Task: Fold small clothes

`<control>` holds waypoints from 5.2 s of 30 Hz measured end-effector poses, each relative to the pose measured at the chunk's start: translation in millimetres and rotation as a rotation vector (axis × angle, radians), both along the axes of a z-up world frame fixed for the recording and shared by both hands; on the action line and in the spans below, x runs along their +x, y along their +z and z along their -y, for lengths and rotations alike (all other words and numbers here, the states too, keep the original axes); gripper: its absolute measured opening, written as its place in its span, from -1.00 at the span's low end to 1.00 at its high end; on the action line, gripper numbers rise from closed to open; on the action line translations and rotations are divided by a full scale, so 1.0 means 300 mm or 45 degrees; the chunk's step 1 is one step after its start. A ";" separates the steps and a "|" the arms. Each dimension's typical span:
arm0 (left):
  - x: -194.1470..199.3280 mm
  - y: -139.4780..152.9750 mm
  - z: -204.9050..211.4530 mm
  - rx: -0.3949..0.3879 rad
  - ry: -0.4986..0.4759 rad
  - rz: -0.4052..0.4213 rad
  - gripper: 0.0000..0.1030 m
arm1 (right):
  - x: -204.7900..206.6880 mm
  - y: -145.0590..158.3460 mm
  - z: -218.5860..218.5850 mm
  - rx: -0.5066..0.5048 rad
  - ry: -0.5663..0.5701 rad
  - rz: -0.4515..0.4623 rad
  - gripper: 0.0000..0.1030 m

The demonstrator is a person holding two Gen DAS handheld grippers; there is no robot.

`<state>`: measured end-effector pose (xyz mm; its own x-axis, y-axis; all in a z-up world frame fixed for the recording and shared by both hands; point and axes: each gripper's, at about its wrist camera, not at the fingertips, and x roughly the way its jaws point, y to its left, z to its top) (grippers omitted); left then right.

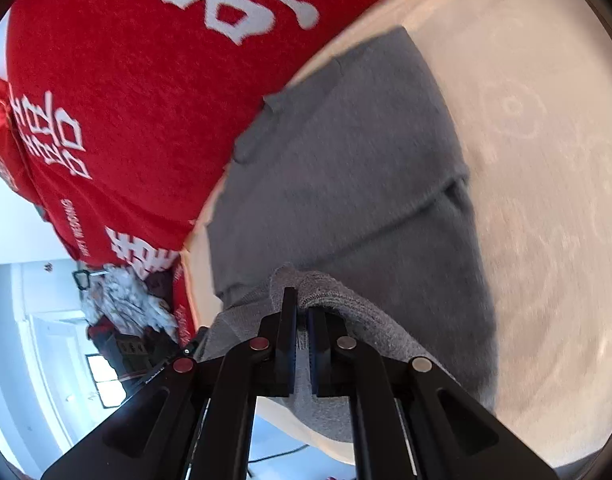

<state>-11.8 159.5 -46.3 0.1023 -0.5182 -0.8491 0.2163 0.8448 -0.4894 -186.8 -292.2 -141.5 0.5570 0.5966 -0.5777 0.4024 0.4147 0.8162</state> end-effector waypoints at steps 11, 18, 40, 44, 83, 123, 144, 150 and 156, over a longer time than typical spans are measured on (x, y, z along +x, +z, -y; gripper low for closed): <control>0.291 0.096 0.113 -0.016 0.055 0.136 -0.83 | 0.272 0.095 0.162 -0.041 -0.018 0.113 -0.90; 0.484 -0.082 0.231 0.134 0.129 0.134 -0.83 | 0.471 -0.025 0.224 -0.094 -0.034 0.032 -0.90; 0.427 0.001 0.234 0.405 0.157 0.232 0.47 | 0.489 0.006 0.286 -0.271 0.034 -0.016 -0.72; 0.398 -0.114 0.328 0.418 0.019 0.146 0.47 | 0.519 -0.020 0.185 -0.461 0.217 -0.073 -0.72; 0.251 -0.162 0.266 0.573 0.013 0.145 -0.81 | 0.251 0.053 0.185 -0.533 0.307 -0.175 -0.45; -0.013 -0.292 -0.085 0.567 0.111 -0.119 -0.80 | -0.093 0.010 -0.161 -0.512 0.327 -0.416 -0.82; 0.059 -0.324 -0.172 0.542 -0.070 -0.093 0.97 | 0.080 0.013 -0.823 -0.329 0.427 -0.379 -0.12; 0.071 -0.389 -0.229 0.516 -0.044 -0.172 0.97 | 0.119 0.020 -0.855 -0.300 0.403 -0.387 0.15; 0.096 -0.385 -0.280 0.462 0.023 -0.170 0.97 | 0.190 -0.040 -0.899 -0.103 0.331 -0.369 0.18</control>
<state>16.9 243.5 -161.8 -0.0152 -0.1810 -0.9834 0.1543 0.9713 -0.1812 -129.7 -22.6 -153.6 0.2007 0.6426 -0.7395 0.4846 0.5909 0.6450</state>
